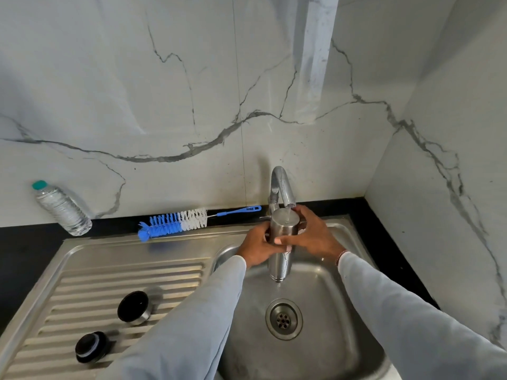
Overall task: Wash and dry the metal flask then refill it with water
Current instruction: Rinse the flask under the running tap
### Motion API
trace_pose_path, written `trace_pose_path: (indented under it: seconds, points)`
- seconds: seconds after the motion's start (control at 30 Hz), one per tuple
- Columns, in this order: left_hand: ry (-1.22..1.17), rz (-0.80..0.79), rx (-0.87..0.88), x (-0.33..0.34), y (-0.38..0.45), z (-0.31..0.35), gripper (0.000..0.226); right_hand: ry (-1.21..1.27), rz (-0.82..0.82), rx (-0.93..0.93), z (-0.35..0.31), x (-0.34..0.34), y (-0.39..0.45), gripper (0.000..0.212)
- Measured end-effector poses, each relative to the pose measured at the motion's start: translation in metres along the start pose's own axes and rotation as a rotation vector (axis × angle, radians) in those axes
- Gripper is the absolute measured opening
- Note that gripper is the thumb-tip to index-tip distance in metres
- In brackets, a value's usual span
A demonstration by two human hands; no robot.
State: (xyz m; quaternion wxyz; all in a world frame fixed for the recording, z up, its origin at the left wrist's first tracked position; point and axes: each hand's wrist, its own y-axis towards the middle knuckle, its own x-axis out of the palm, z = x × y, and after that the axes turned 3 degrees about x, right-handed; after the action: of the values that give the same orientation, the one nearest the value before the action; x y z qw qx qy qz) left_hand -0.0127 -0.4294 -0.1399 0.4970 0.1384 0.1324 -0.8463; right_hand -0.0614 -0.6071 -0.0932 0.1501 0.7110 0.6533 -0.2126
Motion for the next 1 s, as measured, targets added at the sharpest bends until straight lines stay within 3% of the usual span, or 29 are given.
trace_pose_path:
  seconds: [0.07, 0.13, 0.23, 0.4, 0.47, 0.53, 0.63, 0.77, 0.83, 1.0]
  points:
    - [-0.013, -0.035, -0.005, -0.002, 0.0, 0.002, 0.067, 0.047, -0.163, -0.033, 0.003, -0.012, 0.002, 0.086]
    - [-0.029, -0.054, -0.007, -0.002, -0.002, 0.005, 0.063, 0.065, -0.184, -0.038, 0.005, -0.017, 0.007, 0.082]
    - [-0.038, -0.017, 0.007, 0.004, -0.003, 0.006, 0.061, 0.019, -0.08, -0.034, 0.002, -0.016, 0.008, 0.078]
    - [0.029, 0.197, -0.002, 0.02, -0.006, 0.012, 0.087, -0.094, 0.141, 0.04, -0.016, -0.003, -0.003, 0.083]
    - [0.013, 0.228, -0.009, 0.023, -0.003, 0.014, 0.086, -0.137, 0.179, 0.055, -0.017, -0.002, -0.003, 0.084]
    - [-0.014, 0.211, -0.027, 0.022, 0.0, 0.015, 0.078, -0.065, 0.101, 0.064, -0.013, -0.006, 0.0, 0.083]
    - [-0.131, 0.158, -0.056, 0.017, -0.001, 0.018, 0.078, 0.088, -0.183, 0.046, -0.001, -0.021, 0.007, 0.082]
    - [-0.319, 0.108, -0.039, 0.013, -0.002, 0.02, 0.082, 0.009, -0.484, 0.054, 0.003, -0.032, 0.001, 0.102]
    - [-0.381, 0.075, -0.036, 0.01, -0.004, 0.021, 0.079, -0.032, -0.513, 0.076, 0.01, -0.026, -0.004, 0.107]
    - [-0.396, 0.057, -0.067, 0.008, -0.01, 0.022, 0.068, -0.119, -0.331, 0.111, 0.028, -0.003, -0.013, 0.084]
